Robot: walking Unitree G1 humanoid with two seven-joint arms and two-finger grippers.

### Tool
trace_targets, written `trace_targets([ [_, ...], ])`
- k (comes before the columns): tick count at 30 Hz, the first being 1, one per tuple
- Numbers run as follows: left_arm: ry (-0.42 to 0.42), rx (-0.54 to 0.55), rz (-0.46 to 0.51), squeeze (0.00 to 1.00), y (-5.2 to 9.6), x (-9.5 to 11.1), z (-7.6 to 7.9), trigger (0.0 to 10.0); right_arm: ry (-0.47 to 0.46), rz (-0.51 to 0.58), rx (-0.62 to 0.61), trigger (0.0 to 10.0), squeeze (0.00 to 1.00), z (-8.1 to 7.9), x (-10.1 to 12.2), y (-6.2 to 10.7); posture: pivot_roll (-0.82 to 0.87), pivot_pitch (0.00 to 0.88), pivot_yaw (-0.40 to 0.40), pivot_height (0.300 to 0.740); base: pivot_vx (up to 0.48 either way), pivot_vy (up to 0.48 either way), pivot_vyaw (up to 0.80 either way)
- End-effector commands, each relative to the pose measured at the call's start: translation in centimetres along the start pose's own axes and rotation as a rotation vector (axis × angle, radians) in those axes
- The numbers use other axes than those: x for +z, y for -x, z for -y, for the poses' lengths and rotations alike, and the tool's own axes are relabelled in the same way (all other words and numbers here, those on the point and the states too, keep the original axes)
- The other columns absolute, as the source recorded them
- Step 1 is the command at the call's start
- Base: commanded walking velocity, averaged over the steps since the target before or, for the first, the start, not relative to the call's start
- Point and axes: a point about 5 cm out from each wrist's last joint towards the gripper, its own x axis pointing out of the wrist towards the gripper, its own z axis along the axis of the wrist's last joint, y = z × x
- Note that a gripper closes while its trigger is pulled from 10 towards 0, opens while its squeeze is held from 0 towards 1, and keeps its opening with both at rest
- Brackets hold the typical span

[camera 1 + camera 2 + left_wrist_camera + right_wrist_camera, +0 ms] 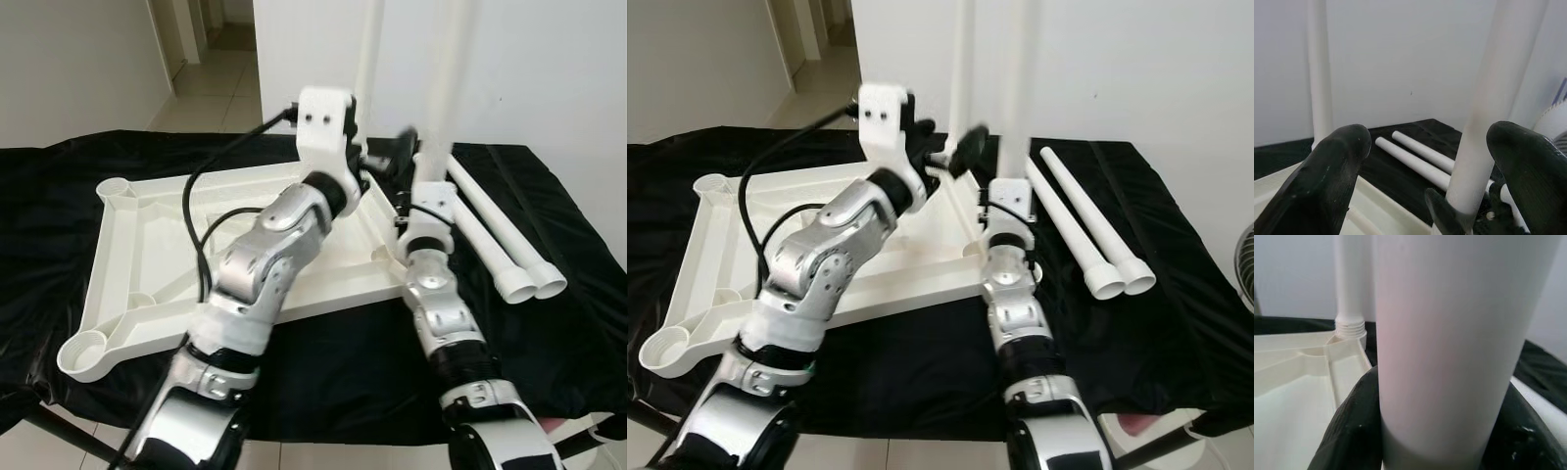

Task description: Building children table

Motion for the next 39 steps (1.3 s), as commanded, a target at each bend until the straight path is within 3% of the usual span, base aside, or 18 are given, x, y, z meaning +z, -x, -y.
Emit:
trace_targets([
  [1, -0.027, -0.039, -0.002, 0.0, 0.3, -0.3, 0.3, 10.0, -0.017, 0.021, 0.019, 10.0, 0.0, 0.1, 0.6, 0.1, -0.02, 0.036, 0.038, 0.74, 0.0, 0.0, 0.0],
  [7, -0.064, -0.035, -0.042, 0.0, 1.1, -1.4, -0.3, 10.0, -0.034, 0.053, 0.038, 10.0, 0.0, 1.0, 0.8, 0.8, -0.02, 0.031, 0.033, 0.74, 0.0, 0.0, 0.0],
  [11, -0.102, -0.079, -0.089, 0.0, 2.4, -2.9, -0.1, 10.0, -0.078, 0.032, 0.062, 10.0, 0.0, 1.8, 0.1, 1.8, -0.02, 0.023, 0.03, 0.74, 0.0, 0.0, 0.0],
  [19, -0.123, -0.119, -0.19, 0.0, 4.4, -5.8, 0.0, 10.0, -0.078, -0.006, 0.101, 10.0, 0.0, 3.0, -0.4, 2.7, -0.03, 0.015, 0.029, 0.74, 0.0, 0.0, 0.0],
  [27, -0.169, -0.129, -0.221, 0.0, 5.0, -6.5, -0.1, 10.0, -0.076, -0.054, 0.164, 10.0, 0.0, 4.1, -1.0, 3.1, -0.03, 0.011, 0.03, 0.74, 0.0, 0.0, 0.0],
  [28, -0.182, -0.139, -0.235, 0.0, 5.3, -6.8, 0.0, 10.0, -0.054, -0.052, 0.169, 10.0, 0.0, 5.0, -1.1, 3.0, -0.04, 0.007, 0.032, 0.74, 0.0, 0.0, 0.0],
  [31, -0.184, -0.151, -0.24, 0.0, 5.5, -7.0, 0.2, 10.0, -0.04, -0.052, 0.161, 10.0, 0.0, 5.6, -1.1, 3.0, -0.03, 0.01, 0.031, 0.74, 0.0, 0.0, 0.0],
  [39, -0.173, -0.201, -0.257, 0.0, 5.9, -7.3, 0.9, 10.0, -0.081, -0.052, 0.21, 10.0, 0.0, 5.5, -1.5, 3.2, -0.04, 0.021, 0.036, 0.74, 0.0, 0.0, 0.0],
])
